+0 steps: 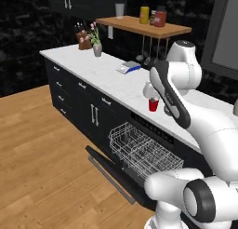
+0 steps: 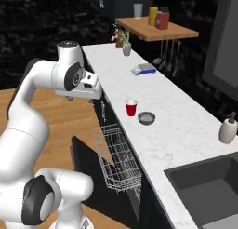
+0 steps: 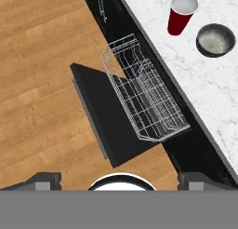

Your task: Pick up the cup and bowl from the counter, place them in the dishwasher, and close the dishwasher door.

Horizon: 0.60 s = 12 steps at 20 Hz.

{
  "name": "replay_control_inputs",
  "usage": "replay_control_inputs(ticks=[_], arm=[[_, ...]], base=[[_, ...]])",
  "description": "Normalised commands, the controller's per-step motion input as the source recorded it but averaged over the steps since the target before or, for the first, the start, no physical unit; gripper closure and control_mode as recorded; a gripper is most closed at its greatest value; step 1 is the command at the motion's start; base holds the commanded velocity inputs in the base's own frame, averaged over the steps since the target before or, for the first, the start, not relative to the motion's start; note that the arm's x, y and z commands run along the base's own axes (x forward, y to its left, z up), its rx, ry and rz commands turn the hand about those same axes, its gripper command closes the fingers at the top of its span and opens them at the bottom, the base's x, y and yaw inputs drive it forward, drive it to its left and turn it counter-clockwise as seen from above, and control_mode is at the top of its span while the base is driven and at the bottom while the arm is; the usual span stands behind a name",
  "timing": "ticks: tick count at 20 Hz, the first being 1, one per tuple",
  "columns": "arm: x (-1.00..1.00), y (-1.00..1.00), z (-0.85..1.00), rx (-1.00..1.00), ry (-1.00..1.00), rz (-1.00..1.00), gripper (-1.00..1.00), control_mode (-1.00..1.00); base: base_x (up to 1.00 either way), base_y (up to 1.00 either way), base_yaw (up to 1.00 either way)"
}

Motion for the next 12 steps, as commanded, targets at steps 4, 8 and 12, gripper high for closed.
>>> replay_control_inputs(ticks=[4,8,12], arm=[[0.0,0.0,0.0,0.0,0.0,0.0,-1.0,1.0],[0.0,0.0,0.0,0.0,0.0,0.0,-1.0,1.0],[0.0,-0.29,-0.06,0.01,0.0,0.03,-1.0,-1.0]], base=[[0.0,-0.66,0.13],[0.0,-0.59,0.08],[0.0,-0.28,0.03]])
